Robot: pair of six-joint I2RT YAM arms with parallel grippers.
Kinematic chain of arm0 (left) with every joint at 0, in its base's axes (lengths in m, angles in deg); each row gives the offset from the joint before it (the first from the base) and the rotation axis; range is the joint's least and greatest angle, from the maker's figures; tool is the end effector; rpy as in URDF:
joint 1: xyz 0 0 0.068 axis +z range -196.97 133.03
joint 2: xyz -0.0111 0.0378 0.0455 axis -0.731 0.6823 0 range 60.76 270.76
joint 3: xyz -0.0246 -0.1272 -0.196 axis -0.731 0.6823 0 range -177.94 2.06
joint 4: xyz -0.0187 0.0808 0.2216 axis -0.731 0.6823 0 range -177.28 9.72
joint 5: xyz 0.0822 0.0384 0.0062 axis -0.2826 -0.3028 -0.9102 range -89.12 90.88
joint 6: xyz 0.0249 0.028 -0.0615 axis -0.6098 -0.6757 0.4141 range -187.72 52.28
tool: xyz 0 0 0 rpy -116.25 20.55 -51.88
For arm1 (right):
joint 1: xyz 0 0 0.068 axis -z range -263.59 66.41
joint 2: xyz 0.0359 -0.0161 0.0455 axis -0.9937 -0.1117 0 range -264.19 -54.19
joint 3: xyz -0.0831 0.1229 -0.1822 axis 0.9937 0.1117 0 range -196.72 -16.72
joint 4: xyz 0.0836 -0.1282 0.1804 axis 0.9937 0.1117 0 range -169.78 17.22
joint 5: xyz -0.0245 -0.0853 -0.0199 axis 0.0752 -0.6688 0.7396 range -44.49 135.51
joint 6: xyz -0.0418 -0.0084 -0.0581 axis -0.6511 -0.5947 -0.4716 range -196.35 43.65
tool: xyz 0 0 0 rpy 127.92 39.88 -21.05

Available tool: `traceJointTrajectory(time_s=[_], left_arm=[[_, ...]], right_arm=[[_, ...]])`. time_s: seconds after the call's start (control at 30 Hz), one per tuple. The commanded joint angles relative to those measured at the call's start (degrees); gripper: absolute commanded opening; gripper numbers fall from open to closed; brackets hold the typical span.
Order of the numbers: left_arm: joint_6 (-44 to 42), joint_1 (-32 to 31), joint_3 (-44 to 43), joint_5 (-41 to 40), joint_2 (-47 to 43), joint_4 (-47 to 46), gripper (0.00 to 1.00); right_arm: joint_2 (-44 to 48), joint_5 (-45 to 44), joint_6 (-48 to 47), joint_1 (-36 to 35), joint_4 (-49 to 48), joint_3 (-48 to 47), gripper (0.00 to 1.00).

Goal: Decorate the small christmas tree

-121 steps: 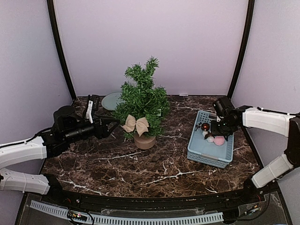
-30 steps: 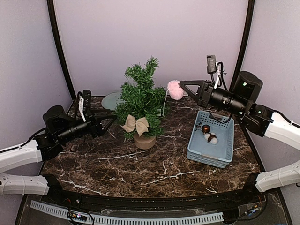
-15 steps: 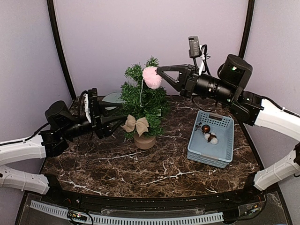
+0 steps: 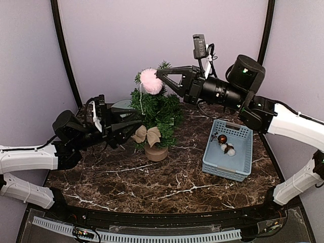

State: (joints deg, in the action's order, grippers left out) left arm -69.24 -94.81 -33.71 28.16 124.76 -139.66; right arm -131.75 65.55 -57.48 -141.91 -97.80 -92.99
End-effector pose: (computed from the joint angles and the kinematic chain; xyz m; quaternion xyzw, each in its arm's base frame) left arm 0.1531 -0.2097 0.3170 0.4004 0.3973 -0.4386 0.6996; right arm 0.1484 0.2794 0.4254 -0.3297 0.5060 0.5741 0.5529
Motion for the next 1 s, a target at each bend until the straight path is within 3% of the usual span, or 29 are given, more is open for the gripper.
traceJointTrajectory(time_s=[0.0, 0.23, 0.47, 0.77, 0.97], left_arm=[[1.2, -0.6, -1.4, 2.0, 0.4, -6.8, 0.39], [1.3, -0.9, -1.4, 1.7, 0.6, -8.2, 0.28], [3.4, -1.0, -0.7, 0.6, -0.4, -8.1, 0.01], [3.4, -0.9, -1.5, -13.7, -6.7, 4.8, 0.00], [-0.9, -0.9, -9.5, -21.0, -4.8, 15.9, 0.00]], right_arm=[[-0.9, 0.6, -0.5, -0.9, -3.0, -2.5, 0.00], [-1.8, 0.3, -0.2, -1.1, -3.0, -3.0, 0.00], [-1.9, -2.3, -0.9, -1.2, -2.6, -2.7, 0.00], [-0.9, -15.1, -2.9, -1.2, 0.3, 0.6, 0.00], [0.6, -21.5, -4.5, -1.1, -0.6, 2.0, 0.00]])
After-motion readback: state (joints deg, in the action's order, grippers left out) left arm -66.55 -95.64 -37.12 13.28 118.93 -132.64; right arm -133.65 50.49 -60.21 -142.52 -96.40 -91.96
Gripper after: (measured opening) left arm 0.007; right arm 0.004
